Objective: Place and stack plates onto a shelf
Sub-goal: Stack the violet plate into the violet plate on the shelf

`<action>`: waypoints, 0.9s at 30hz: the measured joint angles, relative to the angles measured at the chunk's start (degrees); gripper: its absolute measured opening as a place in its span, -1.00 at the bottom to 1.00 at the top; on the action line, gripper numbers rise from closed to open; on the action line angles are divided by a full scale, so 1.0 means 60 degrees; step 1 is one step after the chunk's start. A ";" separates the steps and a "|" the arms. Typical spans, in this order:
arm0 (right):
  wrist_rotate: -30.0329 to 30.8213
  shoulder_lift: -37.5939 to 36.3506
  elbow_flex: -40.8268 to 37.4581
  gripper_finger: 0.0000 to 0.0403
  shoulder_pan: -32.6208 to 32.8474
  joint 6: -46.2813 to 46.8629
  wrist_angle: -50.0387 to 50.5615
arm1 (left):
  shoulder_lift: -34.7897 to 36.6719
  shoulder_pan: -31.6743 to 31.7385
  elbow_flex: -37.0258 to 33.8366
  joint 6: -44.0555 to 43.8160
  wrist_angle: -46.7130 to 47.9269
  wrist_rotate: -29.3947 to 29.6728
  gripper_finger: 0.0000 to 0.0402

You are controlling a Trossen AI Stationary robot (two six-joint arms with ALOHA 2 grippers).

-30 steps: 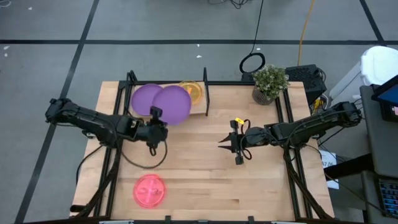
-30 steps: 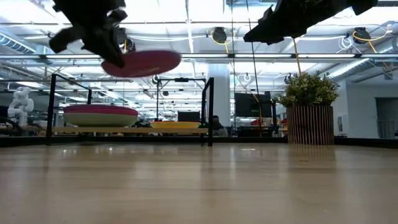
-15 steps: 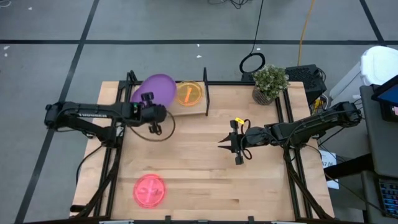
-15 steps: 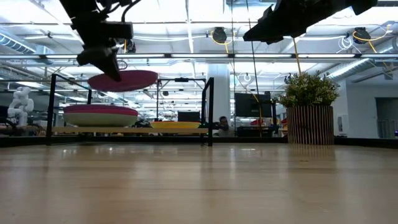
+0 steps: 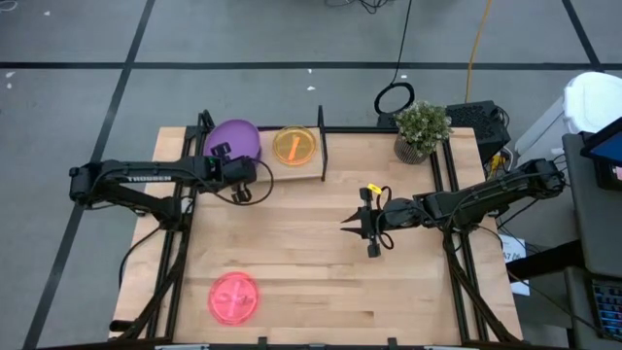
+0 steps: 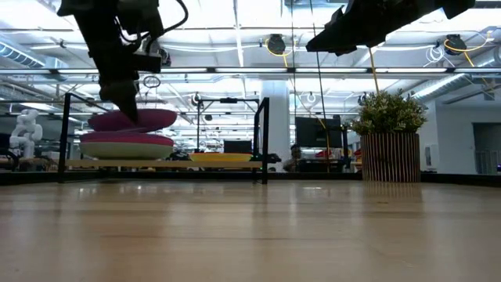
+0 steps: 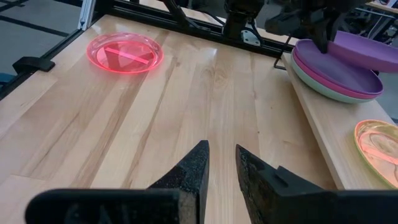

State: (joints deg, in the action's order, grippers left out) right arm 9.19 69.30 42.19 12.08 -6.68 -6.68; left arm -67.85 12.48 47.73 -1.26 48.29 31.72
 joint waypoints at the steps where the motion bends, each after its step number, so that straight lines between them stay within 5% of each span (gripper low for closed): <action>1: 0.0001 0.0000 0.0000 -0.67 0.0000 0.0000 0.0000 | 0.0000 0.0017 -0.0047 -0.0052 0.0000 -0.0012 -0.87; 16: 0.0004 0.0000 0.0000 -0.67 -0.0011 0.0000 -0.0004 | 0.0000 0.0042 -0.0424 -0.0676 -0.0043 -0.0207 -0.85; 27: 0.0004 0.0000 0.0000 -0.67 -0.0015 0.0004 -0.0004 | 0.0000 0.0039 -0.0424 -0.1156 -0.0087 0.0223 -0.30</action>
State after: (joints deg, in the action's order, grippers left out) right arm 9.21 69.30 42.19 11.99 -6.65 -6.70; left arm -67.85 12.72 45.19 -8.20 47.77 33.06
